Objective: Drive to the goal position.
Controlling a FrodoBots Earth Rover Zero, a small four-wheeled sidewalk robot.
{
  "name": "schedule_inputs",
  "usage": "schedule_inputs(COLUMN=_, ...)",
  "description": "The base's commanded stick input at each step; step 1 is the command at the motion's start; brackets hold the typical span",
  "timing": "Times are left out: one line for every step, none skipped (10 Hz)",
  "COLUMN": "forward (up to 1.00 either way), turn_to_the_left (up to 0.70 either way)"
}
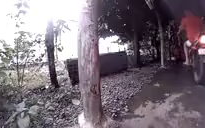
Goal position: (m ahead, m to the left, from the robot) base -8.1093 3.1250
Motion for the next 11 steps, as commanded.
schedule_inputs(forward=-0.7, turn_to_the_left=0.0)
schedule_inputs(forward=-0.7, turn_to_the_left=0.0)
schedule_inputs(forward=-0.7, turn_to_the_left=0.0)
schedule_inputs(forward=-0.7, turn_to_the_left=0.0)
schedule_inputs(forward=-0.7, turn_to_the_left=0.0)
schedule_inputs(forward=-0.7, turn_to_the_left=0.0)
schedule_inputs(forward=-0.7, turn_to_the_left=0.0)
schedule_inputs(forward=-0.7, turn_to_the_left=0.0)
schedule_inputs(forward=-0.7, turn_to_the_left=0.0)
schedule_inputs(forward=-0.7, turn_to_the_left=0.0)
schedule_inputs(forward=-0.7, turn_to_the_left=0.0)
